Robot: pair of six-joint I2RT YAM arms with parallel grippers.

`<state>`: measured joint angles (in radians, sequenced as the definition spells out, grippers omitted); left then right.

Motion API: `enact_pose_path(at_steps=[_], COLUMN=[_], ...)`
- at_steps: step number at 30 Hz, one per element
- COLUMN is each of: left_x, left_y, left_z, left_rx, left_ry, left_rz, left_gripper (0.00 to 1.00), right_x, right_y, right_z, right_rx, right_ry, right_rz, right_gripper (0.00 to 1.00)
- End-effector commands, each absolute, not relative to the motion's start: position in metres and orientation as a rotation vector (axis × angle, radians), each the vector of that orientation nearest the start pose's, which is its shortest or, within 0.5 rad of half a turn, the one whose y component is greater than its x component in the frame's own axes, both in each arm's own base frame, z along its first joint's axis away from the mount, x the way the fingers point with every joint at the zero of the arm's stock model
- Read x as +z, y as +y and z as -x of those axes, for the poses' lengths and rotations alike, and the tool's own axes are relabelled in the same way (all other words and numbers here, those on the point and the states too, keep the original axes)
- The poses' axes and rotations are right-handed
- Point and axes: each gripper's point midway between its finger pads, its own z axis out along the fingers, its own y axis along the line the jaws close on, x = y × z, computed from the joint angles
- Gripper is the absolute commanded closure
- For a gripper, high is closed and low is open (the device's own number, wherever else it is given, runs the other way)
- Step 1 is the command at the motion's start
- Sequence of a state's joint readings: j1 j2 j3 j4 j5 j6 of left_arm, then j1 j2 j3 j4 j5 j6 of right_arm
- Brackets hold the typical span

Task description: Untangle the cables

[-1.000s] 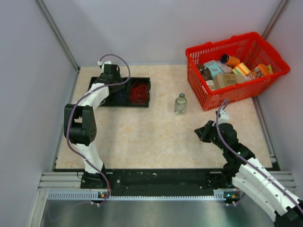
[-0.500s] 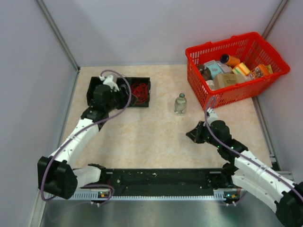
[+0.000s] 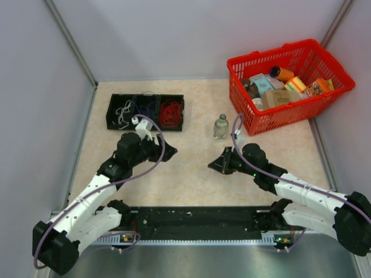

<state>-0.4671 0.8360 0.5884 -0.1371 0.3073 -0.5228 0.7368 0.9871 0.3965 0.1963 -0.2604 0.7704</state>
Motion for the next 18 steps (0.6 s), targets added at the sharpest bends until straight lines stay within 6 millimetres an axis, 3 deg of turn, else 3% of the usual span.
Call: enact_pose_path(at_steps=[1, 4, 6, 7, 8, 12, 18], left_x=[0.193, 0.214, 0.223, 0.224, 0.236, 0.226, 0.199], left_y=[-0.143, -0.106, -0.091, -0.088, -0.084, -0.056, -0.038], left_z=[-0.283, -0.333, -0.366, -0.384, -0.402, -0.462, -0.498], left_rx=[-0.532, -0.405, -0.414, -0.418, -0.4, -0.187, 0.016], left_ry=[2.063, 2.056, 2.077, 2.095, 2.065, 2.145, 2.307], left_rz=[0.163, 0.324, 0.41, 0.432, 0.423, 0.41, 0.344], left_gripper=[0.25, 0.2, 0.2, 0.16, 0.02, 0.04, 0.14], right_x=[0.152, 0.152, 0.152, 0.154, 0.155, 0.156, 0.153], right_y=[0.26, 0.251, 0.247, 0.246, 0.244, 0.238, 0.235], right_z=[-0.204, -0.202, -0.201, -0.2, -0.199, -0.199, -0.197], right_rx=[1.074, 1.037, 1.024, 1.023, 1.019, 1.006, 0.995], right_ry=[2.113, 2.11, 2.106, 2.1, 2.096, 2.073, 2.068], right_rz=[0.142, 0.134, 0.135, 0.135, 0.131, 0.118, 0.124], right_gripper=[1.0, 1.0, 1.0, 1.0, 1.0, 1.0, 1.0])
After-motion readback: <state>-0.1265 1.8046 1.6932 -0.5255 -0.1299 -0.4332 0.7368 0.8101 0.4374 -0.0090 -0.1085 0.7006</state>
